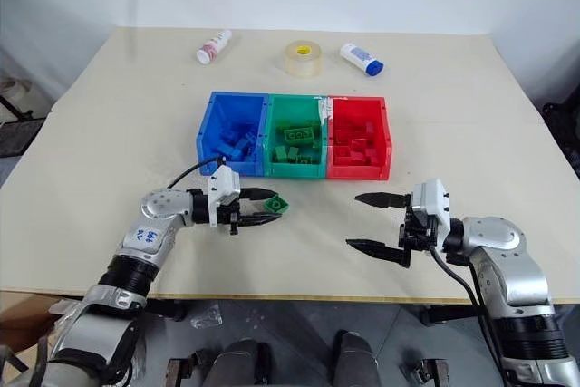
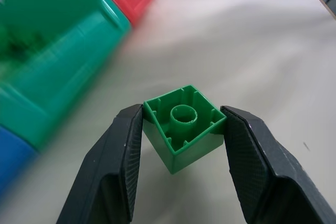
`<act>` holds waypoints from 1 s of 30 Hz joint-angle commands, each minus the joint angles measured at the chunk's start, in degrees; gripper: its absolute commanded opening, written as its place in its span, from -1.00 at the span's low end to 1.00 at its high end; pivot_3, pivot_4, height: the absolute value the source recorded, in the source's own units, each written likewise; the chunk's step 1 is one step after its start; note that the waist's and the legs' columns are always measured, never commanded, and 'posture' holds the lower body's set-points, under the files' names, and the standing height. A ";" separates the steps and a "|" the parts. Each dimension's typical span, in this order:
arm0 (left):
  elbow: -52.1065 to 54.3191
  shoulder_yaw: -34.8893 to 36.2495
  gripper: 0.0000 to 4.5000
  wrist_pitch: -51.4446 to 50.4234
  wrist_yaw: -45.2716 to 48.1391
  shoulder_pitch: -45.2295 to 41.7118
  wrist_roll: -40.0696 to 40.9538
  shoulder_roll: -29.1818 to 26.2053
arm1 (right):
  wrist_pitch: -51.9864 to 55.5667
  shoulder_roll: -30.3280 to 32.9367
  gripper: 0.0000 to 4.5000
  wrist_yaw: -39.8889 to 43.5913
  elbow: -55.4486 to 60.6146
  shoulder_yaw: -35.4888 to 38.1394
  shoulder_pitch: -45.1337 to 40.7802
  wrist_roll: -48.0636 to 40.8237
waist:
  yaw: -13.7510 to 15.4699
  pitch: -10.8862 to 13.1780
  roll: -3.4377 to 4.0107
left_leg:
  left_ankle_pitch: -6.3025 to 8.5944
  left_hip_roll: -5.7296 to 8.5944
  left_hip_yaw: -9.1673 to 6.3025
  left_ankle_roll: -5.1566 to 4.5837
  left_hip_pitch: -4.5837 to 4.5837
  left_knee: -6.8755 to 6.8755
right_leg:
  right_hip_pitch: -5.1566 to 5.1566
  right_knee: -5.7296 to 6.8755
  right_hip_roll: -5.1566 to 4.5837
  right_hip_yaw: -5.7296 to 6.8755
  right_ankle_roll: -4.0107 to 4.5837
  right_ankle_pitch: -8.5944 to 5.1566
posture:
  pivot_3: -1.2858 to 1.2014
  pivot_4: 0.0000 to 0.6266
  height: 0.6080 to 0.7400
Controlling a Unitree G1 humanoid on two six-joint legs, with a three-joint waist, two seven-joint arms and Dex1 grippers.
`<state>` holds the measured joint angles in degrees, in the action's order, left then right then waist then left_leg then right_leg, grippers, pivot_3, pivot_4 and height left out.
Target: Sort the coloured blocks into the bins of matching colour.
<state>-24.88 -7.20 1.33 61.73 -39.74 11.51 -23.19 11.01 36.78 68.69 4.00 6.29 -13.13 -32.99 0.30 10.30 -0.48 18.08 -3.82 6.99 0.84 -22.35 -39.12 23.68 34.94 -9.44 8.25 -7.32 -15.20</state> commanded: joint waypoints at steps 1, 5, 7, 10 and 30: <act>0.08 1.37 -0.12 0.46 -1.52 -4.36 0.27 1.02 | 0.74 -0.50 1.00 -2.78 0.78 2.53 -0.68 -1.11 | 0.03 0.00 0.00 | 0.00 0.00 0.00 0.00 0.00 0.00 | -0.01 -0.02 0.00 0.00 -0.01 0.00 | 0.03 -0.52 1.00; -10.00 2.35 -0.12 3.84 -4.94 -13.96 -1.43 3.44 | 0.26 -1.97 1.00 -5.69 0.96 4.19 -1.10 -1.75 | 0.10 0.01 -0.01 | 0.00 0.00 0.00 -0.01 -0.01 0.01 | 0.00 -0.05 0.01 0.02 -0.01 0.01 | 0.03 -0.52 1.00; -15.42 2.34 -0.12 6.52 -5.64 -17.21 -2.51 4.23 | 0.46 -2.43 1.00 -7.06 1.07 4.56 -1.51 -1.74 | 0.02 0.01 -0.01 | 0.00 0.01 0.01 -0.01 -0.01 0.01 | -0.01 -0.07 0.00 0.02 -0.02 0.01 | 0.03 -0.52 1.00; -24.05 3.05 -0.12 10.12 -6.99 -21.88 -3.56 5.95 | 0.72 -2.93 1.00 -8.70 1.41 4.99 -1.95 -1.88 | -0.19 0.01 -0.01 | 0.00 0.01 0.02 -0.01 -0.01 0.04 | 0.00 -0.09 0.00 0.02 -0.02 0.01 | 0.03 -0.52 1.00; -10.80 12.38 0.99 0.55 3.01 -13.50 5.03 -3.35 | 1.42 1.33 1.00 -2.26 -6.31 2.99 -10.80 -0.31 | -0.88 0.03 -0.03 | 0.01 0.01 0.04 -0.02 -0.01 0.12 | 0.03 -0.10 0.02 -0.02 -0.06 0.03 | 0.03 -0.52 1.00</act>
<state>-42.78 3.00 6.88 63.80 -56.36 13.40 -24.30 12.92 36.31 64.10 -1.23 9.00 -22.51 -33.74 -0.58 10.32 -0.52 18.09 -3.81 7.05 0.82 -22.34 -39.00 23.71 34.86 -9.42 8.20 -7.38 -15.18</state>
